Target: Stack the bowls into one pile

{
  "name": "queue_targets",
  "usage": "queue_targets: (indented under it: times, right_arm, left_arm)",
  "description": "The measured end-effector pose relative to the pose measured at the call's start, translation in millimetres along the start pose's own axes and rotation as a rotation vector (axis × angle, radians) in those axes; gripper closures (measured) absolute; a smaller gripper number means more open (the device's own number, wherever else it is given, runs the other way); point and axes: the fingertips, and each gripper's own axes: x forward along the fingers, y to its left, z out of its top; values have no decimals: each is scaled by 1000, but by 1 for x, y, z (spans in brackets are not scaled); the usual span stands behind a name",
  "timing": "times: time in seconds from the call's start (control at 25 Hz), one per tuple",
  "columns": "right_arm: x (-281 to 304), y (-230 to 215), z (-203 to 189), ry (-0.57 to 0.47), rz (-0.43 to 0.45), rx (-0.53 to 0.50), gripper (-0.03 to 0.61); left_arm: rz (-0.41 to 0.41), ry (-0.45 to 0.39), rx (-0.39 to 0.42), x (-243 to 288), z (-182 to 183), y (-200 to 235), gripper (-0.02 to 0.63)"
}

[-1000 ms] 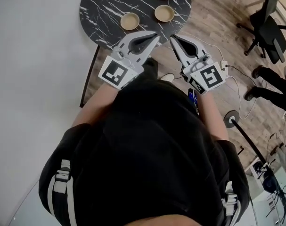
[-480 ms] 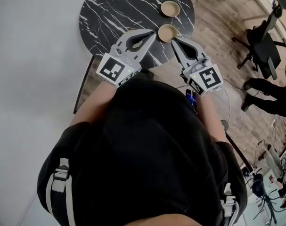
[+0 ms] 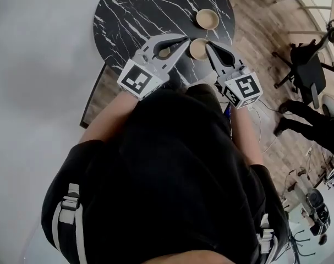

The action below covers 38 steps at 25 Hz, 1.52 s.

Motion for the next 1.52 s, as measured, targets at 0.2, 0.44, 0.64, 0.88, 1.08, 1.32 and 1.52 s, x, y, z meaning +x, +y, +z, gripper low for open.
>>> queue_targets:
  times: [0.2,0.44,0.64,0.88,1.08,1.32,1.52]
  right_arm:
    - [10,-48,-10,44,63,10,574]
    - [15,-85,-22,124,241,-34,574]
    - [22,-117,-58,223,327,-43,574]
    - [41,-161,-119,369,309,-87,569]
    - [60,-196,-164,463,221,-117,501]
    - [86,-232,-211,563,148,-131,455]
    - [111,-254,-244,630,71,-105,413]
  left_arm:
    - [76,19,21,25,-7,3,609]
    - [270,4,-34,54,-11,-7,609]
    - [386,25,-50,76,-23,-13,609]
    - [506,3,-80,87,-43,-20,609]
    - [540,-1,-65,92,-57,-27,609]
    - [574,5,-76,96,-71,-31,609]
    - [596,13,-73,93,-76,-30,609]
